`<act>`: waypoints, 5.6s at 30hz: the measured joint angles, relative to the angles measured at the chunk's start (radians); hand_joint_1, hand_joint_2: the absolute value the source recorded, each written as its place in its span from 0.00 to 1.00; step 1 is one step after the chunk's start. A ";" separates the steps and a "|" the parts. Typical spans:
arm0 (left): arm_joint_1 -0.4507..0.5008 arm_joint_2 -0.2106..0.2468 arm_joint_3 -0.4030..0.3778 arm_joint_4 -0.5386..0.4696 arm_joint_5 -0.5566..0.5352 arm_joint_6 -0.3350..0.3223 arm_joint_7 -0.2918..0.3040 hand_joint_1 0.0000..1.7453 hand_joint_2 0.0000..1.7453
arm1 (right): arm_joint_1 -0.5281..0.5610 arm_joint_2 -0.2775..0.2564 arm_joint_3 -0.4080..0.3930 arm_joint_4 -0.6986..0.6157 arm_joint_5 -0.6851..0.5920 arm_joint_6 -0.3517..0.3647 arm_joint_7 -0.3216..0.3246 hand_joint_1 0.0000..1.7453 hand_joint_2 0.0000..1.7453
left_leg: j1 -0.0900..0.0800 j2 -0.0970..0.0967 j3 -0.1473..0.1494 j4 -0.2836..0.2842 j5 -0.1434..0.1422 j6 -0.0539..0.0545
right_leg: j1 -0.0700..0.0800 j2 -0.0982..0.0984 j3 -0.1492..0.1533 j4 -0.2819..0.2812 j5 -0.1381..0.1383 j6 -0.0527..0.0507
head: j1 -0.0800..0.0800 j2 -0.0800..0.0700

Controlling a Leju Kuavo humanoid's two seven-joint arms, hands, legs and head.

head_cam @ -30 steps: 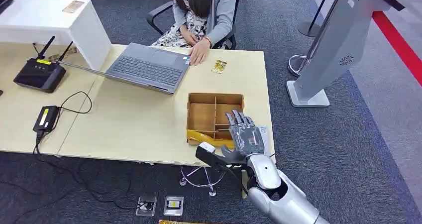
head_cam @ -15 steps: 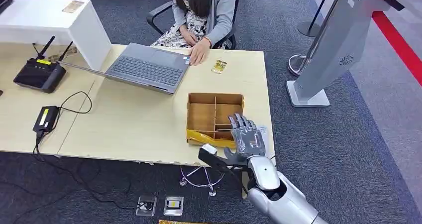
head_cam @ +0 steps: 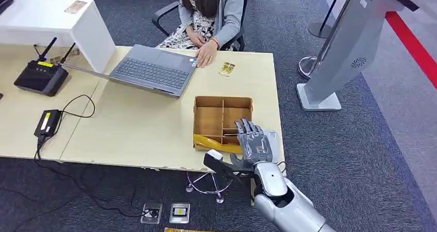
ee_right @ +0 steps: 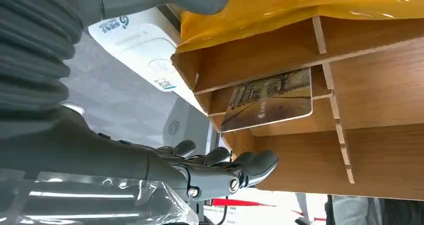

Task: Pass the card to the sensor for recognition and then transmit it.

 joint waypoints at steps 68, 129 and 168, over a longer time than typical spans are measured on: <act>-0.001 -0.008 -0.003 0.000 -0.043 0.023 0.016 0.00 0.00 | -0.128 0.079 -0.022 0.284 0.001 -0.121 -0.085 0.00 1.00 | 0.000 0.001 0.002 0.000 0.001 -0.001 | 0.001 0.001 0.001 0.000 0.001 -0.001 | 0.000 0.000; 0.001 -0.005 -0.002 0.000 -0.020 0.036 0.038 0.00 0.00 | -0.009 -0.066 0.021 -0.412 0.005 0.298 0.061 0.00 1.00 | 0.000 0.001 0.001 0.000 0.001 -0.001 | 0.001 0.001 0.000 0.000 0.001 -0.001 | 0.000 0.000; -0.002 0.001 -0.002 0.001 -0.041 0.005 0.038 0.00 0.00 | -0.011 -0.007 0.015 -0.244 0.041 0.198 0.020 0.00 1.00 | 0.001 0.001 0.000 0.000 0.001 -0.001 | 0.001 0.000 0.000 0.000 0.001 -0.001 | 0.000 0.000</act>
